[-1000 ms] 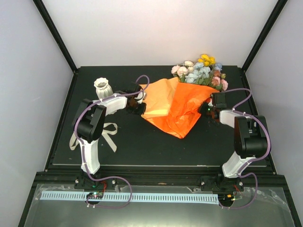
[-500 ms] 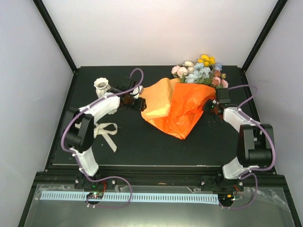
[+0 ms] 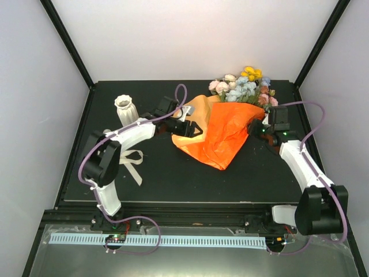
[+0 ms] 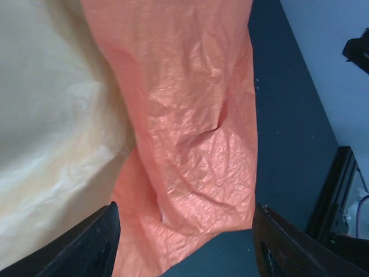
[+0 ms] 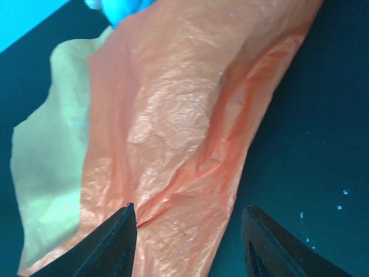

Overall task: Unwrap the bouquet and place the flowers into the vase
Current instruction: Unfold the wrapping paper at the center of the board.

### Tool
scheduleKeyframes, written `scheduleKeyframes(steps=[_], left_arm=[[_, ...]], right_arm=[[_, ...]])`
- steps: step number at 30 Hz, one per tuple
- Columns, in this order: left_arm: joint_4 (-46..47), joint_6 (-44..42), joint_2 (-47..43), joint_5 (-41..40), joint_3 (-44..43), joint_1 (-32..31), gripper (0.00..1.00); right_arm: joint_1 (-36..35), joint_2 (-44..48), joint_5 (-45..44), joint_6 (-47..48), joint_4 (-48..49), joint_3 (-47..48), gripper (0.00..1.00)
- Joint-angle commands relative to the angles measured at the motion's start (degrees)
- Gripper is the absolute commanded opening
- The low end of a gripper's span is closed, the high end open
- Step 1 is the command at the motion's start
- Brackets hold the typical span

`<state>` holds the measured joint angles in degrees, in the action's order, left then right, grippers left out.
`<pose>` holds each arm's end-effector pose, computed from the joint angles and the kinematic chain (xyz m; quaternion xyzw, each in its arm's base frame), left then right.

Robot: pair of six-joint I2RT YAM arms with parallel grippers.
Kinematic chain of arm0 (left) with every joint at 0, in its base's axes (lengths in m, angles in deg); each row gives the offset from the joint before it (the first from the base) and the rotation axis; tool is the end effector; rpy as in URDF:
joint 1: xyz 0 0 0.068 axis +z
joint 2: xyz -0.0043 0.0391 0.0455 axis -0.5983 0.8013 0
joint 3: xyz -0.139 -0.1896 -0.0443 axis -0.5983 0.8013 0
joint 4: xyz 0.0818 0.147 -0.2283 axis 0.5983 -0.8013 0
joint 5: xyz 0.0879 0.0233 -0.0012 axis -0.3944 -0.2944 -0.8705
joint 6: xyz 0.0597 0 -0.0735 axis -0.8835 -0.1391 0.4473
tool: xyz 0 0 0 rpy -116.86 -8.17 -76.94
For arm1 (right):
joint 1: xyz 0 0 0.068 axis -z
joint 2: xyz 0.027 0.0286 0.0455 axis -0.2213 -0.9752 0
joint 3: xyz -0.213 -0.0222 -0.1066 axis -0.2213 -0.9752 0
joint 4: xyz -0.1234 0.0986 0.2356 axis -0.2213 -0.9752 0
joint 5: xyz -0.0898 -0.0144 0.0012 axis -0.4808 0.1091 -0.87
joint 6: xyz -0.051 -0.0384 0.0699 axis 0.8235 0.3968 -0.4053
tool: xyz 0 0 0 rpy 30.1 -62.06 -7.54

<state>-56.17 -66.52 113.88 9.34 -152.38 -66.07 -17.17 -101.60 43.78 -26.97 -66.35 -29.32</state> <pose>0.3527 -0.2529 0.1476 0.1838 0.8776 -0.3919 0.2061 0.3340 0.0391 0.1712 0.1767 0.9104 0.1786 0.3288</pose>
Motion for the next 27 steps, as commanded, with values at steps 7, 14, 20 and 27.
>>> scheduleKeyframes(steps=[7,14,20,27], left_arm=[[11.08,4.95,13.28,5.68,-6.49,-1.91,0.59],[12.03,4.99,17.63,6.40,-8.54,-2.38,0.56],[11.21,4.55,19.41,7.85,-9.75,-3.48,0.52],[9.77,3.21,20.12,10.48,-11.10,-4.33,0.42]], right_arm=[[-0.53,6.07,4.10,2.11,0.39,-1.09,0.50],[-0.53,7.61,5.14,1.91,0.70,-0.80,0.48],[-0.54,8.28,5.35,2.03,0.41,-0.29,0.47],[-0.54,9.11,6.88,1.87,-0.04,0.80,0.46]])
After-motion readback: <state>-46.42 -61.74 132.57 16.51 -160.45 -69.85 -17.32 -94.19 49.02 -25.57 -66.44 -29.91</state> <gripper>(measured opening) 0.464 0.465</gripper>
